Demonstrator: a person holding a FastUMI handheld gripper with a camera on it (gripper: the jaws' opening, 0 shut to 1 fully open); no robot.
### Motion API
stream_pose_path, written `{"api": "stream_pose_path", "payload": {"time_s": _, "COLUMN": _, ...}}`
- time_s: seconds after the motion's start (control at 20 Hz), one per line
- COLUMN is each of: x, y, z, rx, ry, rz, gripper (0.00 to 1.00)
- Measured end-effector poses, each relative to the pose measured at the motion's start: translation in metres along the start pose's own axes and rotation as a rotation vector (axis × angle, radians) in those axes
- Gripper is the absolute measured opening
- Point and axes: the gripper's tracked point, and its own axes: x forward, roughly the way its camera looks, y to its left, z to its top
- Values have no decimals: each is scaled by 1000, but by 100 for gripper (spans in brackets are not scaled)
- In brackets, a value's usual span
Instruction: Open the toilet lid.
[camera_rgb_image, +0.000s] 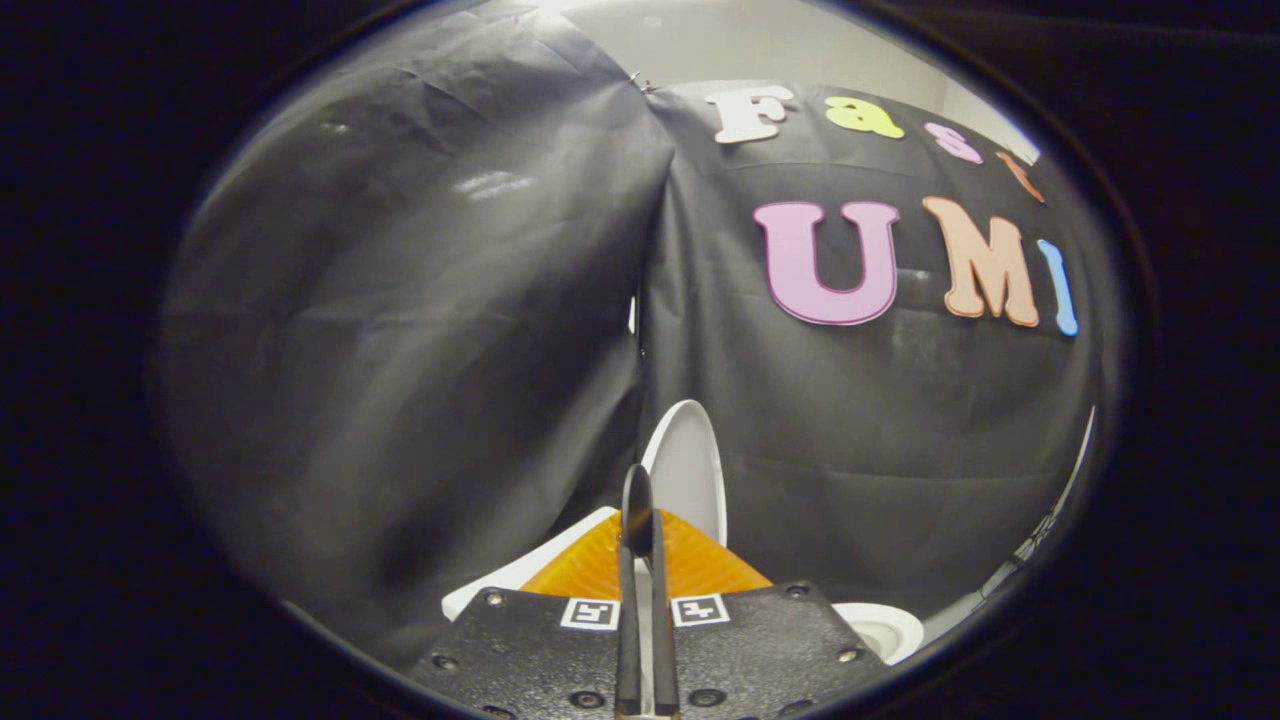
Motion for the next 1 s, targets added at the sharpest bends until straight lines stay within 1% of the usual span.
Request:
{"api": "stream_pose_path", "payload": {"time_s": 0.35, "x": 7, "y": 19, "z": -1, "rx": -34, "ry": 29, "rz": 41, "gripper": 5}}
{"api": "stream_pose_path", "payload": {"time_s": 0.7, "x": 1, "y": 8, "z": -1, "rx": -37, "ry": 56, "rz": 15, "gripper": 5}}
{"api": "stream_pose_path", "payload": {"time_s": 0.8, "x": 1, "y": 9, "z": 1, "rx": -46, "ry": 65, "rz": 52, "gripper": 7}}
{"api": "stream_pose_path", "payload": {"time_s": 0.9, "x": 1, "y": 12, "z": 4, "rx": -49, "ry": 61, "rz": 95, "gripper": 14}}
{"api": "stream_pose_path", "payload": {"time_s": 1.0, "x": -3, "y": 14, "z": 15, "rx": -28, "ry": 18, "rz": 116, "gripper": 22}}
